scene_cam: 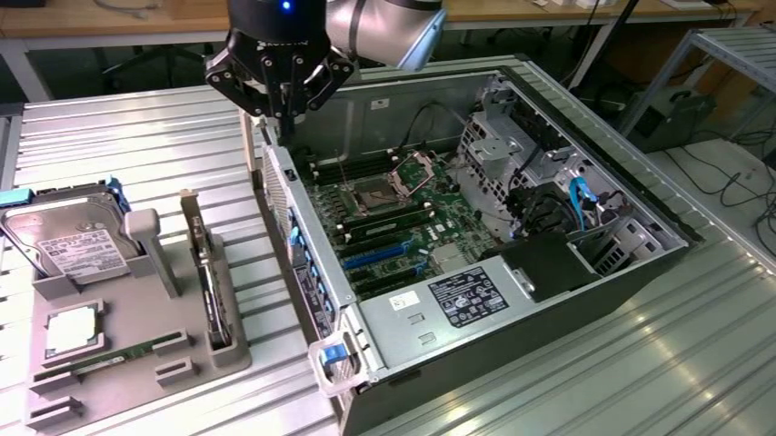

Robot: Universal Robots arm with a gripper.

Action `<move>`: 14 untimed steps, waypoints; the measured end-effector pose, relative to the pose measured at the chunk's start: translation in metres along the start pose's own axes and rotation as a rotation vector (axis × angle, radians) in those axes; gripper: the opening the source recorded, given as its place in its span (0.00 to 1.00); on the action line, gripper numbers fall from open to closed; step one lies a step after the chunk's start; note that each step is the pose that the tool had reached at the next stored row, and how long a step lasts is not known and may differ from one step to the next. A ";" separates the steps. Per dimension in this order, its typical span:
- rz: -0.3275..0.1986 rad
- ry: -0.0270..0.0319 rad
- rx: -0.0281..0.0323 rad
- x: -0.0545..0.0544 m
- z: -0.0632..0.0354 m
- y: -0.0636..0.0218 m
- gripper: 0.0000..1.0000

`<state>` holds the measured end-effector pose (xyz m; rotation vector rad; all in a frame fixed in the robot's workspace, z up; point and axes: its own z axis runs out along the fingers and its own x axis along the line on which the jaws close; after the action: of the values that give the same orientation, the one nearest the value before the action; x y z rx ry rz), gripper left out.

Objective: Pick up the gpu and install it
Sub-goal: 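Reach for the gpu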

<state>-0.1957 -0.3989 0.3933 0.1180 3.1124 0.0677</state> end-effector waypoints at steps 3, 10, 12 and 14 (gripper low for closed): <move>0.000 0.0001 0.0000 0.002 -0.0001 -0.0002 0.11; 0.000 0.0001 0.0001 0.006 -0.0002 -0.0005 0.11; 0.000 0.0001 0.0001 0.008 -0.0003 -0.0006 0.11; 0.000 0.0001 0.0001 0.009 -0.0003 -0.0007 0.11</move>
<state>-0.2049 -0.3989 0.3933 0.1180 3.1125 0.0676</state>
